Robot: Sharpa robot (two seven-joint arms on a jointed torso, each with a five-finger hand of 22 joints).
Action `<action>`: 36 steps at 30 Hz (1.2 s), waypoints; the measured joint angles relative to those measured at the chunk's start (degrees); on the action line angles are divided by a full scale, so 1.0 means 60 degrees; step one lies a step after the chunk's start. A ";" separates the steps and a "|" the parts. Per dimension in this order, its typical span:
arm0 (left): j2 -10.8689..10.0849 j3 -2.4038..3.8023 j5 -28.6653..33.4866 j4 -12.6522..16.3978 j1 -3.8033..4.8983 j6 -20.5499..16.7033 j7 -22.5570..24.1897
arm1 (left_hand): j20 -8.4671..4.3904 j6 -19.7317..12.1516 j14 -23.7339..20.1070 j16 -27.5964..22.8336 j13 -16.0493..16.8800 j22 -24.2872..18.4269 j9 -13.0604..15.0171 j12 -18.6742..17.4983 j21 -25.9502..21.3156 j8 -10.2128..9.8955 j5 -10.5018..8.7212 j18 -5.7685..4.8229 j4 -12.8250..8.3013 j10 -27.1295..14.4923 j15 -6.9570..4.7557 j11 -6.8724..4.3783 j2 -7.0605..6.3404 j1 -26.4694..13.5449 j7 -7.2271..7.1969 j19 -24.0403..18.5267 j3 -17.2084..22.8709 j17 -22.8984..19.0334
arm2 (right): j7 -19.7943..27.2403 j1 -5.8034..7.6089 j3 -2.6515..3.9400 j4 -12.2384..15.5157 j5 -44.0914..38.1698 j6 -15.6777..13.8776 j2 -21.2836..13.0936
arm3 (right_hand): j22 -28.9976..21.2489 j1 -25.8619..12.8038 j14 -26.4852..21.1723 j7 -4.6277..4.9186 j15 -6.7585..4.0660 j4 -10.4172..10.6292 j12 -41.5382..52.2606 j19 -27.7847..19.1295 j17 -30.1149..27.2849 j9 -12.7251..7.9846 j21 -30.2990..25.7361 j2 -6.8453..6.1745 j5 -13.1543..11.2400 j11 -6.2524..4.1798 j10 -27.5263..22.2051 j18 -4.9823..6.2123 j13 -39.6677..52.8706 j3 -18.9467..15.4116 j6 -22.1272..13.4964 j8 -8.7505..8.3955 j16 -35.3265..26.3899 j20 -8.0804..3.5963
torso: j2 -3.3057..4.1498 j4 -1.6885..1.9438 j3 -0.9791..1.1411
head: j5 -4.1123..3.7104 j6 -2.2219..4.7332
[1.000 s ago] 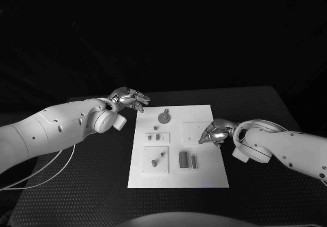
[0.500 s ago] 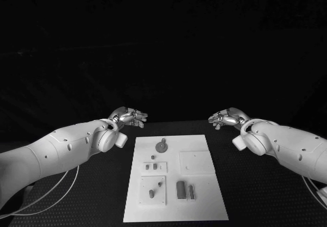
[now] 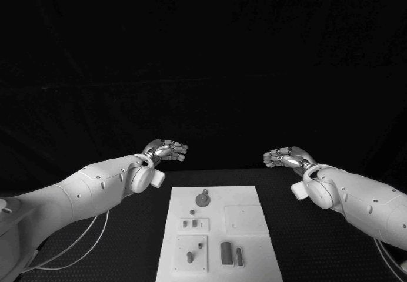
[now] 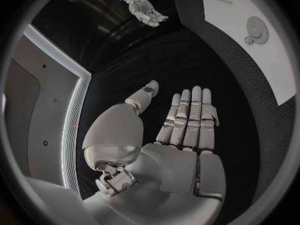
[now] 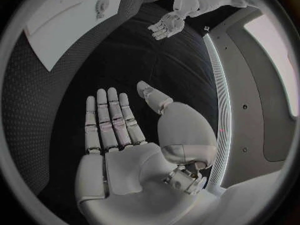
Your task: Assemble the parts on the task board
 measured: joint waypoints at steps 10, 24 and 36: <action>-0.0279 0.0095 0.0081 0.0937 -0.0212 -0.0326 0.0028 | -0.0249 -0.5280 -0.5624 -0.2856 -0.1223 -0.5827 -0.3754 -0.0473 -0.0462 -0.1527 -0.0362 0.0002 0.1779 -0.6770 -0.0905 -0.0899 0.0248 -0.6612 -0.1050 -0.5537 -0.3507 -0.3506 | 0.0007 -0.0150 0.0008 0.0932 0.0205 -0.0352 -0.0334 | -0.7142 -0.6932 -0.5432 -0.1218 -0.1084 0.1947 -0.1550 -0.3741 -0.3027 -0.4258 -0.1498 0.0210 -0.0535 -0.1012 -0.6806 -0.1017 -0.1904 -0.4283 -0.5756 -0.1103 -0.3127 -0.1477 | -0.0082 0.0245 -0.0091 | -0.0351 -0.0059; -0.1464 0.0506 0.1076 0.5065 -0.1144 -0.3213 0.1036 | -0.0316 -0.6608 -0.7060 -0.3568 -0.1530 -0.7338 -0.4722 -0.0584 -0.0559 -0.1899 -0.0467 0.0005 0.2241 -0.8489 -0.1137 -0.1133 0.0302 -0.8266 -0.1326 -0.6955 -0.4385 -0.4416 | 0.0857 -0.0728 0.0109 0.5117 0.2049 -0.2995 -0.1653 | -1.0246 -0.8661 -0.6790 -0.1517 -0.1362 0.2442 -0.1896 -0.4657 -0.3780 -0.5328 -0.1847 0.0252 -0.0654 -0.1274 -0.8507 -0.1217 -0.2365 -0.5333 -0.7185 -0.1362 -0.3885 -0.1854 | -0.0305 0.0806 -0.0300 | -0.0907 -0.0116; -0.1951 0.0673 0.1892 0.6807 -0.1525 -0.5400 0.1904 | -0.0316 -0.6608 -0.7060 -0.3567 -0.1532 -0.7343 -0.4726 -0.0584 -0.0559 -0.1899 -0.0467 0.0005 0.2241 -0.8489 -0.1137 -0.1133 0.0303 -0.8265 -0.1327 -0.6955 -0.4385 -0.4416 | 0.1715 -0.1057 0.0159 0.7486 0.3727 -0.5366 -0.2386 | -1.0322 -0.8668 -0.6795 -0.1532 -0.1359 0.2452 -0.1913 -0.4657 -0.3802 -0.5354 -0.1847 0.0260 -0.0654 -0.1277 -0.8533 -0.1216 -0.2379 -0.5343 -0.7201 -0.1362 -0.3900 -0.1853 | -0.0318 0.0839 -0.0314 | -0.0915 -0.0116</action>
